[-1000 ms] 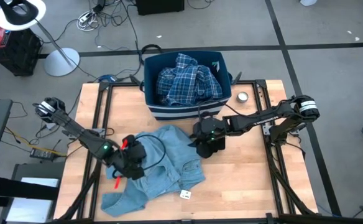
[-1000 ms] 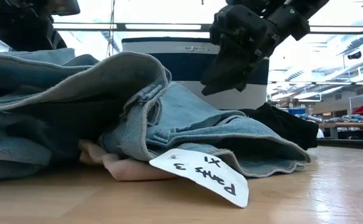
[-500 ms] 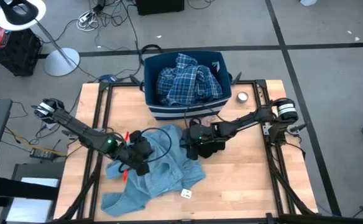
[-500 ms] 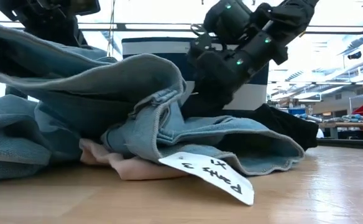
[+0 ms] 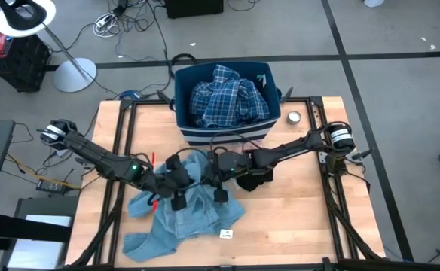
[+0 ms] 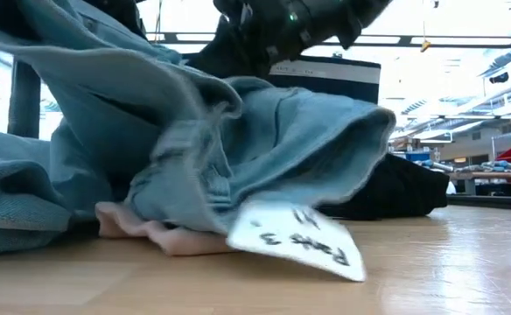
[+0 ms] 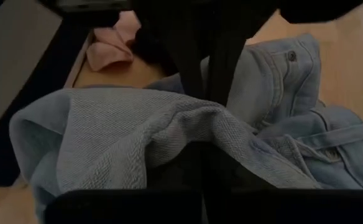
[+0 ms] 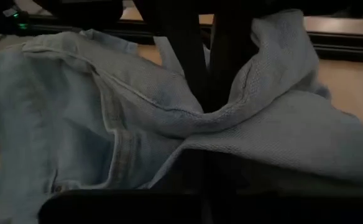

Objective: Sort clothes
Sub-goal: Put the light blue pants into the blue organizer bin

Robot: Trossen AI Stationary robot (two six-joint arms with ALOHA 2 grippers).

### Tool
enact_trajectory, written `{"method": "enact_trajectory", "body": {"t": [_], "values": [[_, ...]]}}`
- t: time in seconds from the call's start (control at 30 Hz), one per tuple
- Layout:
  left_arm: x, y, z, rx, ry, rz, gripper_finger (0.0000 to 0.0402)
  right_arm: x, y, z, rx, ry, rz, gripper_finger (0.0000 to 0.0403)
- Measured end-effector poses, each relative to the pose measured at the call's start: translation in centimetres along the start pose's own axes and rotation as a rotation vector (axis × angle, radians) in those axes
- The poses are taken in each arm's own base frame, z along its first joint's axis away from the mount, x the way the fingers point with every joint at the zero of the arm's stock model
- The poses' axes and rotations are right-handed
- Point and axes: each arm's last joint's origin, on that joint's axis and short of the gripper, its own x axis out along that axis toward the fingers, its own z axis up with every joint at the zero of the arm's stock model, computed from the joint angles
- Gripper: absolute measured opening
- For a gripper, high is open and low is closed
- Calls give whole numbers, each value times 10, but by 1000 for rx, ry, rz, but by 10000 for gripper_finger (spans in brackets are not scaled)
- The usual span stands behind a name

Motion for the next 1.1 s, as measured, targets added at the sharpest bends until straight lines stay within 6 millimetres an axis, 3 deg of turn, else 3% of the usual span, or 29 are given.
{"method": "enact_trajectory", "body": {"t": [0.3,0.77,1.1], "values": [[-8,0,14,38,0,4,1,-1,-2,9,32,5,78,27],[-9,3,10,16,63,19,1,-9,-22,19,214,-30,291,171],[-8,2,12,24,37,10,1,-7,-24,17,265,-36,213,193]]}}
